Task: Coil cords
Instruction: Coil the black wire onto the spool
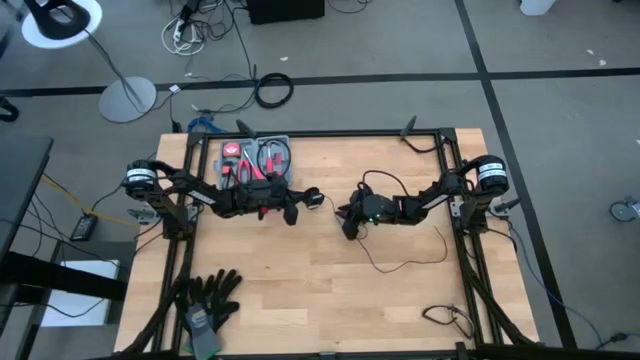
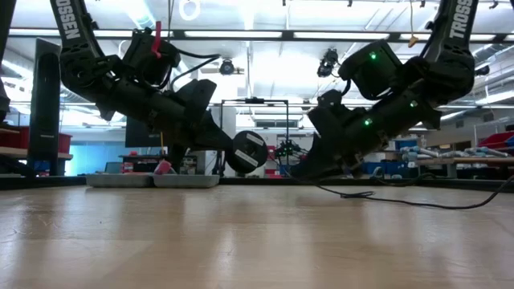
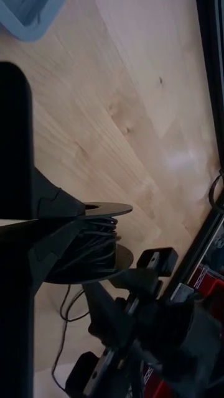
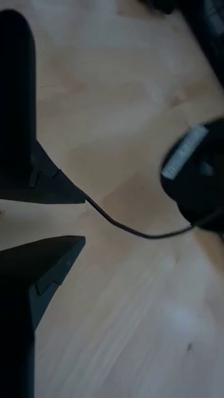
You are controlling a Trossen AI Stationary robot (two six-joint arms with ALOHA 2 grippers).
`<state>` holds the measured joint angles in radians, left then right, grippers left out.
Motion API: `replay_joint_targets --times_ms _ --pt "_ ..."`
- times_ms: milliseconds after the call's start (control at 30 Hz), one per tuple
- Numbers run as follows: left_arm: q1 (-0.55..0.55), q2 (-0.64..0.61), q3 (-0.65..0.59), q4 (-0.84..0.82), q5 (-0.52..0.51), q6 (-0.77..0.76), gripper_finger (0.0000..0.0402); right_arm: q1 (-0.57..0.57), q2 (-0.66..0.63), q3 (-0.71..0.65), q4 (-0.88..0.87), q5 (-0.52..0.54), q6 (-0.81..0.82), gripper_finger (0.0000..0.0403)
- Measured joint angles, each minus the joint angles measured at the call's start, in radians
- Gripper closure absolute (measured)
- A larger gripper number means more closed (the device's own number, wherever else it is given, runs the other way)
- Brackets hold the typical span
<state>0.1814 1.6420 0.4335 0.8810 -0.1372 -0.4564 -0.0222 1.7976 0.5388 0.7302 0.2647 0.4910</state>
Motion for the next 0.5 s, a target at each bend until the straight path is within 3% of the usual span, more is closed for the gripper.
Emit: replay_joint_targets --times_ms 200,500 --pt "0.0 0.0 0.0 -0.002 0.0 0.0 0.0401 -0.021 -0.001 0.0 0.001 -0.058 0.079 0.031" --pt "0.0 0.0 0.0 -0.003 0.0 0.0 0.0401 -0.03 -0.001 0.0 0.001 -0.052 0.153 0.031"
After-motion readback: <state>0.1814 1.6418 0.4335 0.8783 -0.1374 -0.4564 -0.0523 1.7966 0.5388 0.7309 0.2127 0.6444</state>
